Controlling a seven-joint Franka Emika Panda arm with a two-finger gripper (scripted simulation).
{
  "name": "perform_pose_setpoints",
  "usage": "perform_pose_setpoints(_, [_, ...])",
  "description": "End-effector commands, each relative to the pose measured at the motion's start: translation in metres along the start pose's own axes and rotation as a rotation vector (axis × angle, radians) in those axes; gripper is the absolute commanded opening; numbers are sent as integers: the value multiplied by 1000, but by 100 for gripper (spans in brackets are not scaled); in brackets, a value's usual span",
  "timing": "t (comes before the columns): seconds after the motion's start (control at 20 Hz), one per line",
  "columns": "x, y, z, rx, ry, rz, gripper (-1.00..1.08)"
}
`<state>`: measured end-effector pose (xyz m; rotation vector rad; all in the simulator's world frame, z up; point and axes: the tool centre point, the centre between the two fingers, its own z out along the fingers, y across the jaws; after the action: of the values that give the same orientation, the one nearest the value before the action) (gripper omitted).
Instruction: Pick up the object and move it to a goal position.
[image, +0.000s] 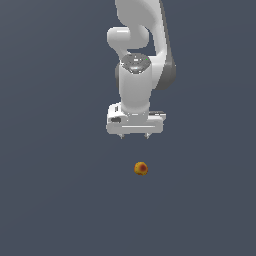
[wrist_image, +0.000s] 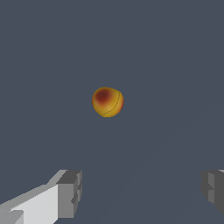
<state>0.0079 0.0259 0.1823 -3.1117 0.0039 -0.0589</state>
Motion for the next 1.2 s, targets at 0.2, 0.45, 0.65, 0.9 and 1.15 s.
perform_pose_setpoints(0.2, [0, -5, 1, 0, 0, -11, 100])
perform_pose_setpoints(0.45, [2, -6, 4, -2, -2, -51, 100])
perform_pose_setpoints(0.65, [4, -7, 8, -5, -5, -107, 100])
perform_pose_setpoints(0.9, [9, -10, 15, -9, -9, -207, 100])
perform_pose_setpoints(1.15, [15, -12, 24, -14, -16, -343, 100])
